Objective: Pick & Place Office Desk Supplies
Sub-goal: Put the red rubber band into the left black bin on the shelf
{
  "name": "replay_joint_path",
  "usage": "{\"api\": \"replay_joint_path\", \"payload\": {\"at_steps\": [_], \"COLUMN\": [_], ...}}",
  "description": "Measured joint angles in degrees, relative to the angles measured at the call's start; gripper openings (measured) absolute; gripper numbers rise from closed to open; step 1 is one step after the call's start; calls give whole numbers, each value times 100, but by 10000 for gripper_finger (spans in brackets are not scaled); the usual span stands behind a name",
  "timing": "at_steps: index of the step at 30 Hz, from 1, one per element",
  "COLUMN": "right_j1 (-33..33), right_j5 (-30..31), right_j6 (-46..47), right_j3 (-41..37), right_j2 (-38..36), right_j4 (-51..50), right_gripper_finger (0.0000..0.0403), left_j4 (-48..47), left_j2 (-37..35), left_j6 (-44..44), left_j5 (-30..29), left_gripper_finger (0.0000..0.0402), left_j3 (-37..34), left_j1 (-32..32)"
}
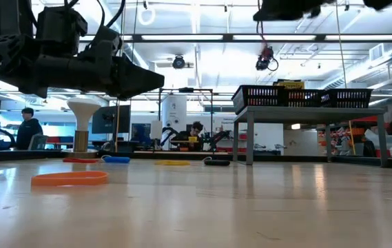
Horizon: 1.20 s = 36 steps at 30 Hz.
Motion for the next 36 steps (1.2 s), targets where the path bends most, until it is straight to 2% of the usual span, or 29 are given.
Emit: {"api": "replay_joint_path", "payload": {"at_steps": [3,6,10,15,19,24,29,36], "right_j1": [-669,-1447,-2538,-3612,-4062,-4305,-4336,-4336], "right_j5": [-11,-137,-1180,-2497,-3189,-3780,-3736,-3464], "right_j6": [38,552,1992,3189,3517,3718,3768,3784], "right_j3": [627,1264,1882,1971,1980,1981,1979,2010], "right_j2": [-172,-140,-112,-100,160,595,782,762], "right_j4": [-1008,-2317,-4235,-5437,-5885,-5879,-5859,-5870], "right_gripper_finger": [1,1,1,1,0,6,44,123], "left_j4": [3,-9,-53,-56,-63,-64,-53,-17], "left_j2": [0,0,0,0,0,0,1,0], "left_j6": [-21,-30,-43,5,19,13,-23,-83], "left_j5": [29,41,30,35,33,33,33,33], "left_gripper_finger": [147,147,147,147,147,147,147,147], "left_j3": [26,26,29,29,42,59,59,61], "left_j1": [-5,-19,-15,-15,-11,-11,-11,-11]}}
